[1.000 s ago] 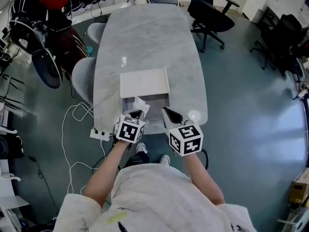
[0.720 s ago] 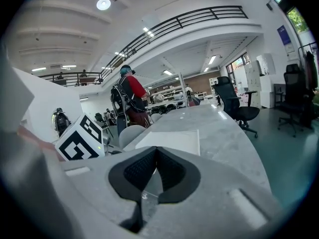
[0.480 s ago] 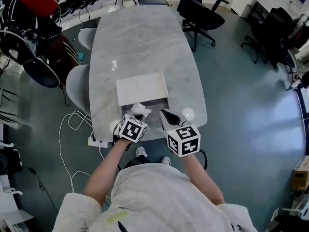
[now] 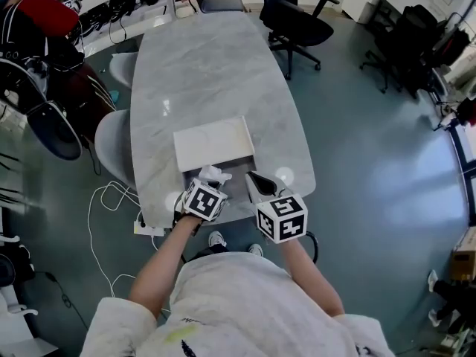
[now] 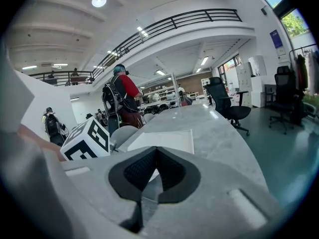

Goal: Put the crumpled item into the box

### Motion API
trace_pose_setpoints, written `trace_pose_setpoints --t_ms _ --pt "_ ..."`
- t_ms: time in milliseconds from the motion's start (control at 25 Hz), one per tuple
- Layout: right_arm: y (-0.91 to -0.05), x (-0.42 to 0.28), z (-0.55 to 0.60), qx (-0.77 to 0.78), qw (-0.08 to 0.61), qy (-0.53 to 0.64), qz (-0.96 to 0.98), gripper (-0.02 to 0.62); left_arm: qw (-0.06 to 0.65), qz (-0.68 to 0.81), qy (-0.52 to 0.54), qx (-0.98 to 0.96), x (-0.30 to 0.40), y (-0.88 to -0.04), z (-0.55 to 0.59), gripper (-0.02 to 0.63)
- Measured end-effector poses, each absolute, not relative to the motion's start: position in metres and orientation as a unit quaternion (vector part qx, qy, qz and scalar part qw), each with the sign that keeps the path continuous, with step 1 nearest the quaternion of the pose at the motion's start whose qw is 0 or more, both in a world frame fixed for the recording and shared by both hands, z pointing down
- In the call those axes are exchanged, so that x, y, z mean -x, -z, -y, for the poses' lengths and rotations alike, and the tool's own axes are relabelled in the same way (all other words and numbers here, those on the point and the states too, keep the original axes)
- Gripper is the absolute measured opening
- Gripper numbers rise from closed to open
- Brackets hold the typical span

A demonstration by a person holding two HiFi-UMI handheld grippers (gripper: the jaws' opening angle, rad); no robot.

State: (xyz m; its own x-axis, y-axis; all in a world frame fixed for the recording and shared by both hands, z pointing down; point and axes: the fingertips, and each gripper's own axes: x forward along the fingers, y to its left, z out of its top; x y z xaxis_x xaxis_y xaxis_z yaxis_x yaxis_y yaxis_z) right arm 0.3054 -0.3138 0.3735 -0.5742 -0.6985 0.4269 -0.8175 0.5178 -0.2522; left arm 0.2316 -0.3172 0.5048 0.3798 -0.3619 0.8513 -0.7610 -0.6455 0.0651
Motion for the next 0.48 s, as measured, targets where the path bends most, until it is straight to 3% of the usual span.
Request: trace_pose_setpoints --t_ms 480 --pt "-0.373 -0.314 0.307 -0.441 0.143 -0.222 0.858 0.005 0.250 0.377 -0.379 -0.807 -0.238 -0.484 0.318 0.017"
